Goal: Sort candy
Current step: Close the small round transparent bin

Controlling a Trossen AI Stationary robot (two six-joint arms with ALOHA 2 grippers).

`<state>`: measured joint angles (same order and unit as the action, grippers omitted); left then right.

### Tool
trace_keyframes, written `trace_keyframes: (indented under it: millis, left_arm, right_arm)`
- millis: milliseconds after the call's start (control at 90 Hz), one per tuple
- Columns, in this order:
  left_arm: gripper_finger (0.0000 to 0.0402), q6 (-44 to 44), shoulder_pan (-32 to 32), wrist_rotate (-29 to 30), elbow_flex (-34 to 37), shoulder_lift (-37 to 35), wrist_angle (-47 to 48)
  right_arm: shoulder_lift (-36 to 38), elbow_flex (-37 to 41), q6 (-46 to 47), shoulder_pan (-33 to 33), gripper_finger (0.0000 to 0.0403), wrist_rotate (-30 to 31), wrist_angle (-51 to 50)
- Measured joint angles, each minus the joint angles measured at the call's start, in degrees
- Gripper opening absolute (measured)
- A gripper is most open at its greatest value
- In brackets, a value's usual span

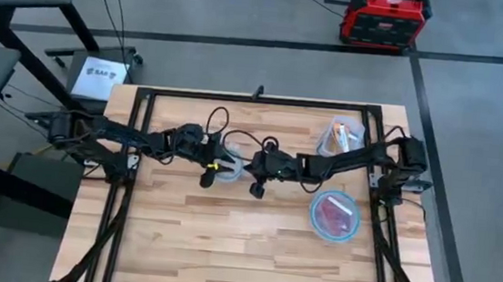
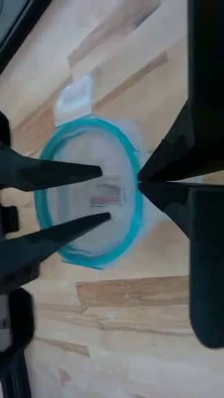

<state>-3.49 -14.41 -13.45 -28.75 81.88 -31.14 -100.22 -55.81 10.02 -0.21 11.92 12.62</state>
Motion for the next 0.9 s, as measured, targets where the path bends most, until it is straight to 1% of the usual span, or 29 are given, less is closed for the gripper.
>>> trace_keyframes:
  millis: [144,222,344,500,622,711,833,900]
  left_arm:
    - [0.0123,0.92,0.44,0.33,0.0,2.86,-2.22]
    - [0.0123,1.77,0.55,0.32,-0.02,3.67,-3.66]
    - [0.0123,1.66,0.79,0.32,-0.02,3.61,-3.71]
    - [0.0123,1.62,1.12,0.34,-0.02,3.73,-3.48]
    - [0.0123,1.51,1.61,0.5,-0.02,4.75,-3.64]
    - [0.0123,0.97,1.93,0.75,-0.04,7.01,-6.88]
    - [0.0123,2.38,2.58,0.7,-0.11,10.6,-12.5]
    - [0.0123,2.64,2.88,-0.07,-0.68,12.32,-12.3]
  right_arm:
    - [3.38,-0.07,0.08,-0.7,0.0,-0.91,-5.98]
    - [2.61,-0.05,1.32,-0.74,0.0,-3.29,-5.69]
    - [0.04,-0.02,2.45,-0.7,0.0,-4.0,-5.61]
    - [-2.25,-0.02,2.6,-0.74,0.0,-4.35,-1.99]
    - [-2.56,0.07,2.59,-0.99,0.0,-4.57,-0.22]
    - [-3.28,0.1,2.6,-1.39,0.0,-4.72,0.51]
    - [-4.37,0.0,2.62,-1.64,0.0,-4.72,1.8]
    - [-4.71,0.07,2.66,-1.7,0.0,-4.97,2.52]
